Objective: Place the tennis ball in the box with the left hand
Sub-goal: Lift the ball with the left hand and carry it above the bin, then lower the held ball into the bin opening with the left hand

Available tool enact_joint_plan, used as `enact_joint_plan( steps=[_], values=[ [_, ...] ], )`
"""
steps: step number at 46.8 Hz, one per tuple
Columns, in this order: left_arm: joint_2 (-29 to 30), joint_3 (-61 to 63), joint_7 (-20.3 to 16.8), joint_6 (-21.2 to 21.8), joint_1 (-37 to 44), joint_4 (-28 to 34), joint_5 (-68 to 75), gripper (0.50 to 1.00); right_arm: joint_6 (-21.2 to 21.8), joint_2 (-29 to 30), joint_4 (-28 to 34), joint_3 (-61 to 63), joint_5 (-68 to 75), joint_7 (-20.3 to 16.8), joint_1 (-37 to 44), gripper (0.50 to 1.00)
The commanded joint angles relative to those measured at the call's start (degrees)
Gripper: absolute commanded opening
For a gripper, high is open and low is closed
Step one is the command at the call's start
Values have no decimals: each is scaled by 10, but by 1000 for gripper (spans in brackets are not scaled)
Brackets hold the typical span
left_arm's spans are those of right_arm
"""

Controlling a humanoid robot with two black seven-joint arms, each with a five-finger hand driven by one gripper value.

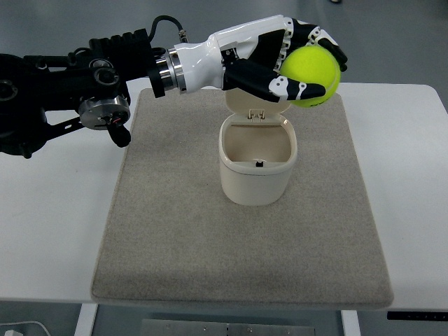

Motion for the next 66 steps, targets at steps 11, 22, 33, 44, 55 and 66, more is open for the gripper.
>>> enact_joint_plan(
  steps=[11,22,33,44,55,66],
  values=[
    [20,35,0,6,4,10,24,578,0,0,0,1,0,0,0,938],
    [19,65,0,8,15,7,29,578,0,0,0,0,0,0,1,938],
    [18,83,0,11,21,8,40,587,0,0,0,1,0,0,0,938],
    [20,93,0,20,26,18,40,598,0,0,1,0,0,0,0,938],
    [19,97,0,27,40,31,40,606,0,0,0,1,0,0,0,938],
    [17,98,0,27,43,31,40,623,0,0,1,0,0,0,0,938]
  ],
)
